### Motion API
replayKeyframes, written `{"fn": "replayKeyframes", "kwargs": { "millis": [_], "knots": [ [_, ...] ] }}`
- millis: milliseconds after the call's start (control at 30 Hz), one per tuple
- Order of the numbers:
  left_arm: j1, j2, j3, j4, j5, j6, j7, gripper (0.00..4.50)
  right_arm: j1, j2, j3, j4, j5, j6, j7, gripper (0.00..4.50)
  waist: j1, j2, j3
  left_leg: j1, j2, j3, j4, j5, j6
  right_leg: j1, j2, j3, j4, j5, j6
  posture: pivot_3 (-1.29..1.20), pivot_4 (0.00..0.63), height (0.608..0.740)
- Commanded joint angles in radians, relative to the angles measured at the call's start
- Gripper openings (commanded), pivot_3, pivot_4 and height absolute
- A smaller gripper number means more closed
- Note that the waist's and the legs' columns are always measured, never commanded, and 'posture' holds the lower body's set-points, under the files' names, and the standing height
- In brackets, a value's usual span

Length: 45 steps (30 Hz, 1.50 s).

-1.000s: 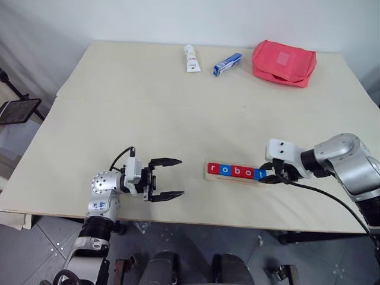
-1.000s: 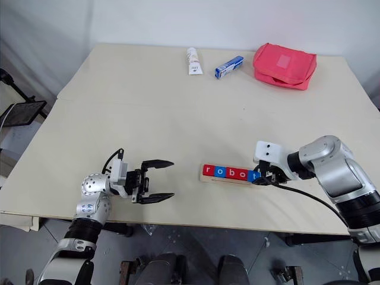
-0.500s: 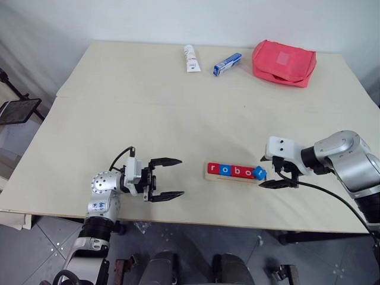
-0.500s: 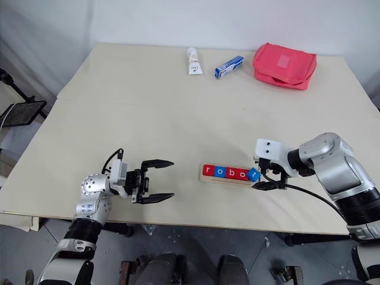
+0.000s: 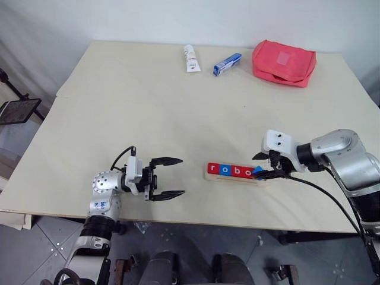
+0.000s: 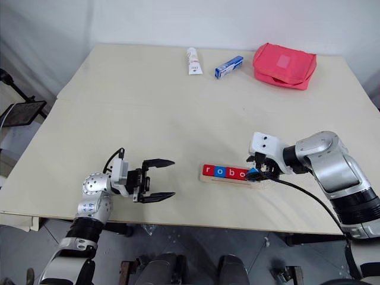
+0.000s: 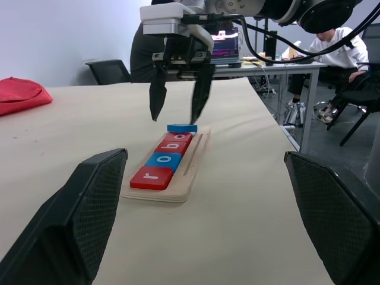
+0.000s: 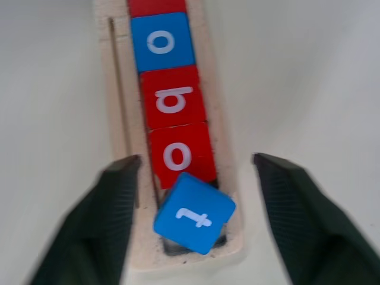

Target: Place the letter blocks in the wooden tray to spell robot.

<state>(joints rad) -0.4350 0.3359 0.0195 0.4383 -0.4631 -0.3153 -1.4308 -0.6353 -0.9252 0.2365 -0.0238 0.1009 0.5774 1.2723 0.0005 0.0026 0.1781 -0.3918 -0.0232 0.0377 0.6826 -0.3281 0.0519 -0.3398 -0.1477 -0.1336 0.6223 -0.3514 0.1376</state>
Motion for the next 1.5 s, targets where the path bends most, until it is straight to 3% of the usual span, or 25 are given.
{"fn": "replayKeyframes", "kwargs": {
  "millis": [33, 100, 200, 933, 1200, 1500],
  "knots": [
    [0.002, 0.005, 0.000, -0.028, 0.000, -0.001, 0.002, 4.50, -0.026, 0.006, -0.023, -0.001, 0.018, 0.003, 0.000, 1.51, 0.000, 0.000, 0.000, 0.000, 0.000, 0.000, 0.000, 0.000, 0.000, 0.000, 0.000, 0.000, 0.000, 0.000, 0.000, 0.00, 0.150, 0.740],
    [0.004, 0.007, 0.001, -0.030, 0.000, 0.000, 0.004, 4.50, -0.032, 0.010, -0.022, 0.013, 0.017, -0.004, -0.002, 0.70, 0.001, 0.000, 0.000, 0.000, 0.000, 0.000, 0.000, 0.000, 0.000, 0.000, 0.000, 0.000, 0.000, 0.000, 0.000, 0.00, 0.150, 0.740],
    [0.005, 0.008, 0.002, -0.033, 0.002, -0.001, 0.008, 4.50, -0.040, 0.015, -0.008, 0.070, -0.008, -0.045, -0.006, 0.04, 0.001, 0.000, 0.000, 0.000, 0.000, 0.000, 0.000, 0.000, 0.000, 0.000, 0.000, 0.000, 0.000, 0.000, 0.000, 0.00, 0.150, 0.740],
    [0.005, 0.007, 0.001, -0.040, 0.003, 0.005, 0.014, 4.50, 0.026, -0.009, -0.042, -0.024, 0.029, -0.015, 0.002, 0.04, 0.000, 0.000, 0.000, 0.000, 0.000, 0.000, 0.000, 0.000, 0.000, 0.000, 0.000, 0.000, 0.000, 0.000, 0.000, 0.00, 0.150, 0.740],
    [0.006, 0.005, -0.002, -0.039, 0.003, 0.007, 0.011, 4.50, 0.140, -0.124, -0.128, -0.213, 0.149, 0.104, 0.060, 0.04, 0.011, 0.000, 0.000, -0.001, 0.000, -0.001, 0.000, 0.000, 0.000, 0.000, 0.000, 0.000, 0.000, 0.000, 0.000, 0.00, 0.150, 0.740],
    [0.007, 0.006, -0.004, -0.041, 0.002, 0.009, 0.005, 4.50, 0.233, -0.173, -0.110, -0.164, 0.139, 0.045, 0.079, 0.04, 0.012, 0.000, 0.000, 0.000, 0.000, 0.000, 0.000, 0.000, 0.000, 0.000, 0.000, 0.000, -0.001, 0.000, 0.000, 0.00, 0.150, 0.740]
  ]
}}
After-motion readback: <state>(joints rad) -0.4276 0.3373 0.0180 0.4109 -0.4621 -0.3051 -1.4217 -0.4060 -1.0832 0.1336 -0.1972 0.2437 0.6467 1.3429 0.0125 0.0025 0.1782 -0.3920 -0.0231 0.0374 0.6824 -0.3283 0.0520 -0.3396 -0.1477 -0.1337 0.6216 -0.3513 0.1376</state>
